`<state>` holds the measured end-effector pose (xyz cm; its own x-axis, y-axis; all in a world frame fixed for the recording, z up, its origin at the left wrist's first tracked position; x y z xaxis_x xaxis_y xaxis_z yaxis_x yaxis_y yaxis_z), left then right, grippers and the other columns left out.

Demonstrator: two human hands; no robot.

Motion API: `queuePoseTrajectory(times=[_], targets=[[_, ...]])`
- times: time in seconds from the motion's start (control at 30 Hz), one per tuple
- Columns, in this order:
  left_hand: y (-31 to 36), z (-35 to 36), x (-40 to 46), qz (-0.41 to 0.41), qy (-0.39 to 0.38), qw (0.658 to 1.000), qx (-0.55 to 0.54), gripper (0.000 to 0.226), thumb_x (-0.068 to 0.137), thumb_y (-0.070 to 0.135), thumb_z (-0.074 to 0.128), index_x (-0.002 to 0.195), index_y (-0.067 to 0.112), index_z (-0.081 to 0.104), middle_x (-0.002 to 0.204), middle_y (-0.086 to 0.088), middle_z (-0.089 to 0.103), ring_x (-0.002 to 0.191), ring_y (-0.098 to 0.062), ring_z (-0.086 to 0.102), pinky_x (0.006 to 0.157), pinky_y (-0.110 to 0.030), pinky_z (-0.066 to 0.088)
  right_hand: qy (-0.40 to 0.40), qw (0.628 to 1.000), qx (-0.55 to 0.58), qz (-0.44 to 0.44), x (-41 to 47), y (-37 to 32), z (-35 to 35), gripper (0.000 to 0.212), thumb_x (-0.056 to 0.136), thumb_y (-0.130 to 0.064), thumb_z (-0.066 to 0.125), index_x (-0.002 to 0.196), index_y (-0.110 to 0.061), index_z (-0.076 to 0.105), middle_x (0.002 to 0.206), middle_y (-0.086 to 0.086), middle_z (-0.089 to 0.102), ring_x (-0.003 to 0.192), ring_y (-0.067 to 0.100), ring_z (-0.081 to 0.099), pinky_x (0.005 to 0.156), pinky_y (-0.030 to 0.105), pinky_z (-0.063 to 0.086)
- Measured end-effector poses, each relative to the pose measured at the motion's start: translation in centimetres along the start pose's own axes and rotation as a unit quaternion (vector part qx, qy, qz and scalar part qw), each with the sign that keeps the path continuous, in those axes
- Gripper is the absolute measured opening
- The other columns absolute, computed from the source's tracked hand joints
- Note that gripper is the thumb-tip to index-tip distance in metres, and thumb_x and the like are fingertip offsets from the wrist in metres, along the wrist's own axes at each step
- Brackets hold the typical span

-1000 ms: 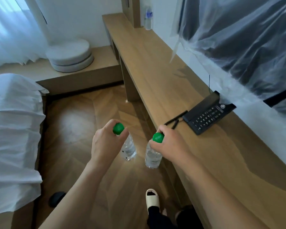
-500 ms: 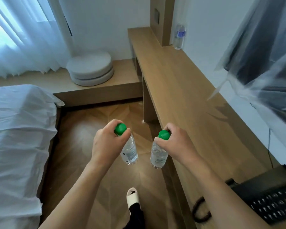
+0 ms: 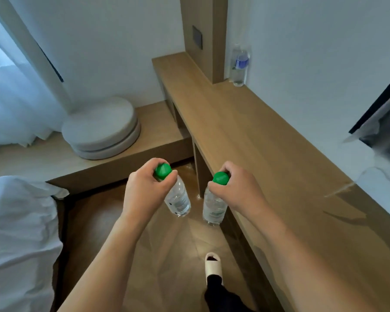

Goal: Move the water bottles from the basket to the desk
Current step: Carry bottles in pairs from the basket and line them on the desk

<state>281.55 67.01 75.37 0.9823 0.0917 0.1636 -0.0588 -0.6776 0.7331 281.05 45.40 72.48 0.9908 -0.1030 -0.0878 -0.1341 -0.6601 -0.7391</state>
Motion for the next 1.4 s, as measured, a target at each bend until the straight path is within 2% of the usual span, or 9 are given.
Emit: queuePoseTrajectory(times=[0.2, 0.43, 0.6, 0.77, 0.93, 1.03, 1.1, 1.3, 1.4], targets=[[-2.0, 0.9, 11.3, 0.003, -0.019, 1.000, 0.018, 0.019, 0.084, 0.035, 0.074, 0.100, 0.029, 0.065, 0.082, 0.015, 0.064, 0.075, -0.001, 0.062, 0.059, -0.011, 0.044, 0.010, 0.999, 0.030, 0.028, 11.7, -1.4, 1.7, 0.030, 0.074, -0.037, 0.073, 0.081, -0.018, 0.051, 0.074, 0.001, 0.059, 0.072, 0.020, 0.062, 0.061, 0.043, 0.054], [-4.3, 1.0, 23.7, 0.018, -0.038, 0.999, 0.025, 0.022, 0.084, 0.038, 0.072, 0.103, 0.030, 0.064, 0.080, 0.015, 0.064, 0.069, -0.002, 0.061, 0.057, -0.009, 0.040, 0.019, 0.997, 0.040, 0.056, 22.5, -4.4, 3.6, 0.029, 0.075, -0.033, 0.074, 0.082, -0.016, 0.052, 0.069, -0.001, 0.055, 0.059, 0.013, 0.049, 0.051, 0.031, 0.038], [-4.2, 1.9, 33.6, 0.102, -0.105, 0.989, 0.035, 0.021, 0.086, 0.040, 0.070, 0.103, 0.031, 0.062, 0.080, 0.016, 0.063, 0.070, 0.000, 0.060, 0.057, -0.014, 0.048, 0.072, 0.991, 0.064, 0.090, 30.0, -6.8, 4.4, 0.028, 0.077, -0.032, 0.075, 0.084, -0.015, 0.055, 0.070, -0.001, 0.054, 0.058, 0.012, 0.046, 0.052, 0.030, 0.035], [-3.5, 2.2, 43.3, 0.158, -0.138, 0.977, 0.026, 0.020, 0.086, 0.040, 0.069, 0.101, 0.029, 0.064, 0.078, 0.012, 0.065, 0.069, 0.000, 0.060, 0.058, -0.022, 0.052, 0.131, 0.976, 0.096, 0.143, 35.5, -8.3, 4.8, 0.028, 0.075, -0.034, 0.077, 0.082, -0.020, 0.054, 0.076, 0.002, 0.059, 0.063, 0.016, 0.052, 0.055, 0.035, 0.043], [-1.5, 6.4, 49.7, 0.196, -0.187, 0.963, 0.007, 0.024, 0.085, 0.041, 0.071, 0.104, 0.028, 0.064, 0.080, 0.013, 0.064, 0.069, -0.004, 0.061, 0.063, -0.029, 0.056, 0.194, 0.955, 0.129, 0.186, 37.7, -6.7, 3.3, 0.026, 0.076, -0.035, 0.078, 0.081, -0.024, 0.055, 0.081, 0.001, 0.061, 0.076, 0.025, 0.062, 0.065, 0.046, 0.055], [0.2, 9.9, 53.1, 0.208, -0.220, 0.953, -0.006, 0.024, 0.086, 0.041, 0.069, 0.106, 0.029, 0.063, 0.082, 0.013, 0.064, 0.071, -0.001, 0.061, 0.061, -0.023, 0.053, 0.224, 0.943, 0.127, 0.210, 40.0, -4.6, 1.9, 0.027, 0.074, -0.035, 0.077, 0.081, -0.022, 0.054, 0.080, 0.004, 0.062, 0.075, 0.027, 0.061, 0.064, 0.048, 0.053], [1.3, 12.2, 54.9, 0.220, -0.239, 0.946, -0.010, 0.025, 0.087, 0.043, 0.067, 0.109, 0.030, 0.061, 0.084, 0.014, 0.063, 0.072, 0.000, 0.060, 0.058, -0.016, 0.050, 0.226, 0.942, 0.118, 0.217, 42.4, -3.3, 0.8, 0.026, 0.073, -0.031, 0.077, 0.082, -0.020, 0.054, 0.078, 0.004, 0.062, 0.071, 0.023, 0.059, 0.061, 0.044, 0.050], [5.2, 17.9, 59.9, 0.283, -0.263, 0.922, 0.024, 0.026, 0.088, 0.049, 0.064, 0.107, 0.030, 0.059, 0.077, 0.011, 0.063, 0.066, -0.002, 0.059, 0.058, -0.023, 0.051, 0.307, 0.910, 0.155, 0.231, 48.8, 0.1, -2.9, 0.027, 0.072, -0.022, 0.078, 0.076, -0.019, 0.051, 0.067, -0.002, 0.054, 0.058, 0.014, 0.046, 0.055, 0.031, 0.036], [7.0, 20.3, 62.0, 0.301, -0.267, 0.915, 0.029, 0.026, 0.089, 0.048, 0.064, 0.107, 0.030, 0.060, 0.076, 0.009, 0.064, 0.065, -0.003, 0.058, 0.057, -0.022, 0.047, 0.311, 0.906, 0.170, 0.231, 51.2, 0.9, -3.9, 0.027, 0.074, -0.024, 0.079, 0.077, -0.022, 0.052, 0.068, -0.004, 0.057, 0.056, 0.011, 0.048, 0.051, 0.026, 0.038]])
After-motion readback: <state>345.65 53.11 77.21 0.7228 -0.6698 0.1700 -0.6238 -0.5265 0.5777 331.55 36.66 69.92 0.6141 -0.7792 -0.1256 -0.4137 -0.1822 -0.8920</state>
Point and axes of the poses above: each hand's wrist, its own x-axis towards the middle knuckle, its own z-axis out of the palm, y = z × x, the point moved 5 cm from there along x, towards the middle knuckle
